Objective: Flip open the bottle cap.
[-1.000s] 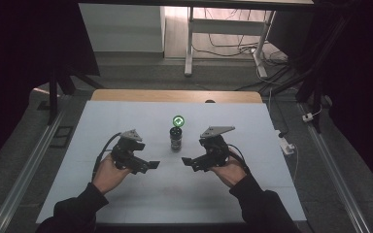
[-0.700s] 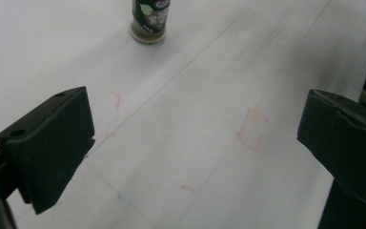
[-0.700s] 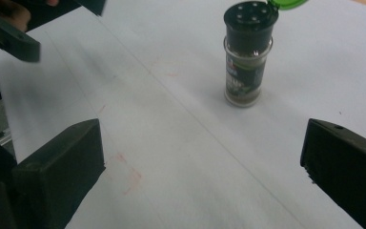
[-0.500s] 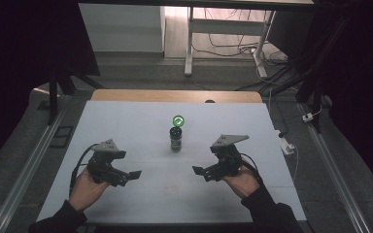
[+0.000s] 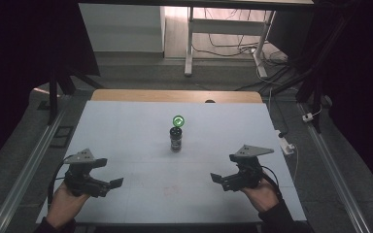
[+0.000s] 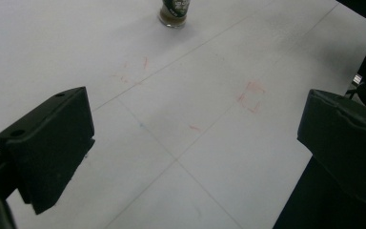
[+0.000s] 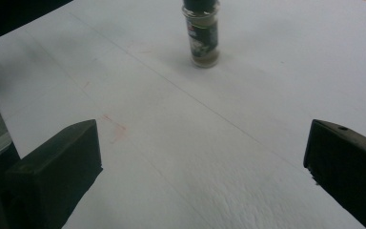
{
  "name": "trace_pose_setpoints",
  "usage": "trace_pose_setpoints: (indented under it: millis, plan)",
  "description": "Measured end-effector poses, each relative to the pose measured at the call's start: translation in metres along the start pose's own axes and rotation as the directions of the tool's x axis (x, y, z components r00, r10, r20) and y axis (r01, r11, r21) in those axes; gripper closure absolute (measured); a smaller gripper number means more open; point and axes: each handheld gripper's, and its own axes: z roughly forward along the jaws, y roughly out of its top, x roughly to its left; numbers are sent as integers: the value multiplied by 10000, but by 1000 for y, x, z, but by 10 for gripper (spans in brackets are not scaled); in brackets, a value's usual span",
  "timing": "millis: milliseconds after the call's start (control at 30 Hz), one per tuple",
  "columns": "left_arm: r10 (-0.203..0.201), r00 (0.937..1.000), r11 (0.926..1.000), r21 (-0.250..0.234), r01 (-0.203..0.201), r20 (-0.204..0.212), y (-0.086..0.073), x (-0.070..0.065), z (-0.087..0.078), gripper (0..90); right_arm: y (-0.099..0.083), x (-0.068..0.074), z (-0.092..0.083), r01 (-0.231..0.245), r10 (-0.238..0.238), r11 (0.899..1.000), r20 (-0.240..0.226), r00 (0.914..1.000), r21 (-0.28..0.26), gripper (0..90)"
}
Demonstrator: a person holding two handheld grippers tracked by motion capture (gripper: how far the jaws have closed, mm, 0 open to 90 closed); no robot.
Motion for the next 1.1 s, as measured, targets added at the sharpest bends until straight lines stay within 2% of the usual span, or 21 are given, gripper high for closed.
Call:
trace_pose_setpoints:
  millis: [267, 667, 833, 900, 1100]
  plan:
    - [-396, 9988, 9990, -233, 390, -275, -21, 2, -20, 0, -21, -8, -25, -279, 287, 9996, 837, 9961, -108, 0]
    - [-1064, 9906, 9942, -246, 1047, -857, -52, 9, -40, 0, -57, -13, -53, -925, 890, 9956, 1754, 9805, 120, 0]
    - [-1249, 9862, 9921, -223, 1232, -1086, -60, 10, -46, 0, -70, -15, -62, -1350, 1262, 9902, 1892, 9738, 345, 0]
    - [-1296, 9840, 9915, -44, 1300, -1225, -61, 9, -47, 0, -72, -15, -66, -1516, 1422, 9878, 1943, 9706, 345, 0]
    - [-1282, 9836, 9912, 153, 1311, -1271, -60, 8, -46, 0, -74, -16, -67, -1581, 1452, 9861, 1980, 9694, 510, 0]
